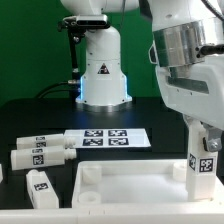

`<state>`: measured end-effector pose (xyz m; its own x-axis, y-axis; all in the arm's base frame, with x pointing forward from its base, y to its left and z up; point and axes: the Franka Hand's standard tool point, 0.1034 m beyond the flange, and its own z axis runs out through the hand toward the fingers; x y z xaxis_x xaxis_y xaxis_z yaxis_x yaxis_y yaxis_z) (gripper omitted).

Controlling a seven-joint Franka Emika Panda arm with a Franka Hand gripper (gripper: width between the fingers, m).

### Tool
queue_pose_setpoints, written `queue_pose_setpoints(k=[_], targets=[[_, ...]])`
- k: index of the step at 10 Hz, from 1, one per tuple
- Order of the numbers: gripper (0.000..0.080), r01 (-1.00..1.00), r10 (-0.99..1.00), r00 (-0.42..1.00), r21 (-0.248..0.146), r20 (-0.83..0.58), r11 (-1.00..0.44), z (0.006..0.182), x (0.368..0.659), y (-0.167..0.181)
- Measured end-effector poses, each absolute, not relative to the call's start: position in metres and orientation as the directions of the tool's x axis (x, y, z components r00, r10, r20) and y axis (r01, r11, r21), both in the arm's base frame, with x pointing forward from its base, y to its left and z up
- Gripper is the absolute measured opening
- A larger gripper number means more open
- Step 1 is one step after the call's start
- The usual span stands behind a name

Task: Assemble desk

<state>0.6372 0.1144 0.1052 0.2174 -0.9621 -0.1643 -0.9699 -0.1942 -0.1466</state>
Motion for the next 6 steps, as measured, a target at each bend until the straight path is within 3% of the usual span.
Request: queue_pose_setpoints(k=[1,2,3,6], targets=[[0.0489,-0.926,-0.922,0.362,-0.169,-0.137,-0.339,0.1059,0.6380,0.1136],[0.0613,-0.827,-0.826,0.553,-0.184,-0.105,-0.531,0.1071,0.6377,0.1143],[0.0613,-0.752,-0.752,0.653,-0.190,-0.092,-0.631,0.1077,0.6376,0.1152],[0.0648,-0.634,-0.637,0.769,-0.202,-0.056,-0.747,0.1069,0.6378,0.1144]])
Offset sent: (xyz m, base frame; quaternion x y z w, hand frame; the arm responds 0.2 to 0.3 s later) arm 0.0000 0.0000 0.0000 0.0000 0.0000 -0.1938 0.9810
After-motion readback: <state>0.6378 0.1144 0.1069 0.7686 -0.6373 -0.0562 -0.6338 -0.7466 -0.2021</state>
